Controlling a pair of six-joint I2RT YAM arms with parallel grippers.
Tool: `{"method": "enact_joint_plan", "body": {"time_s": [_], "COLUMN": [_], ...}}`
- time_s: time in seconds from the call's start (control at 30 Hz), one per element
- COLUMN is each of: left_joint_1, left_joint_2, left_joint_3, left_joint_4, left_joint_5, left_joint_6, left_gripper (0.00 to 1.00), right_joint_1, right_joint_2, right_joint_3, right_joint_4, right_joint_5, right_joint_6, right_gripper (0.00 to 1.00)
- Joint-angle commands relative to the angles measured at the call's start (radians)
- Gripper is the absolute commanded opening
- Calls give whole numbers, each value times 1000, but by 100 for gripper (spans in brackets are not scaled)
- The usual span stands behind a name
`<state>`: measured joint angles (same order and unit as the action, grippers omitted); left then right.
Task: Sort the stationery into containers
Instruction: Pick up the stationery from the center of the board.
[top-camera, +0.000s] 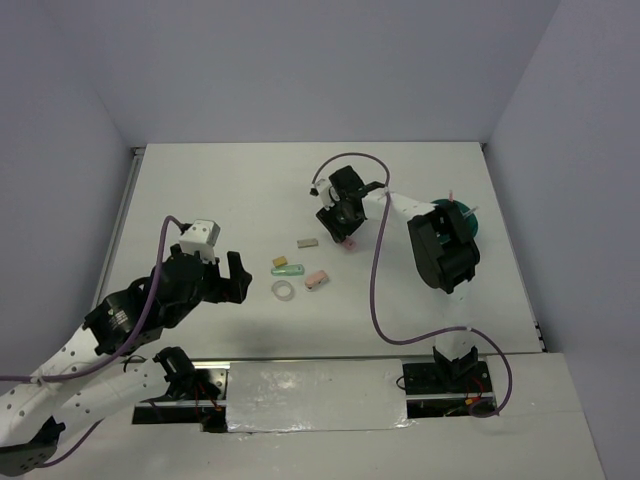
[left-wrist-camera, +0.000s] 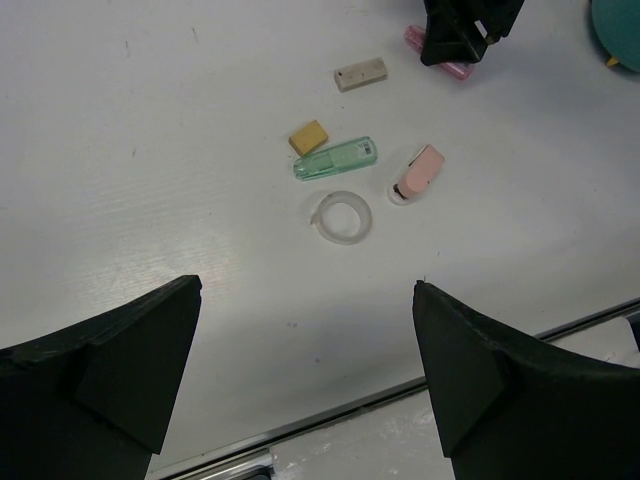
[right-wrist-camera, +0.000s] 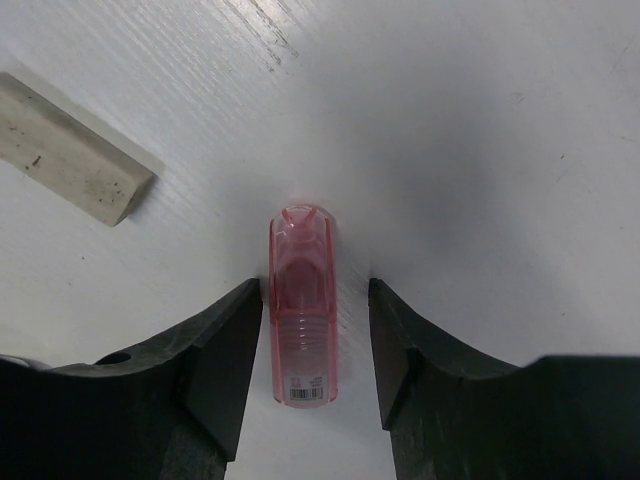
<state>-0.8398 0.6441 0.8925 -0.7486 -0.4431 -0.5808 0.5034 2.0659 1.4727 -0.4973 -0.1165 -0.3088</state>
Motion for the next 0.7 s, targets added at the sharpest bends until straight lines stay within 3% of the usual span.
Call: {"method": "enact_joint_plan", "body": {"time_s": [0.0, 0.67], "left_joint_1": [4, 4], "left_joint_2": [-17, -23], "left_joint_3": [8, 5], "left_joint_4": [40, 54], "left_joint_5": [17, 43], "left_joint_6": [16, 29], "left_gripper": [99, 99], "right_joint_1": [12, 52], "right_joint_2": [31, 80], "right_joint_3": [43, 138], "right_joint_4": [-49, -89], "right_joint_5": [-23, -6], "right_joint_6": [-9, -16], "right_gripper": [54, 56]}}
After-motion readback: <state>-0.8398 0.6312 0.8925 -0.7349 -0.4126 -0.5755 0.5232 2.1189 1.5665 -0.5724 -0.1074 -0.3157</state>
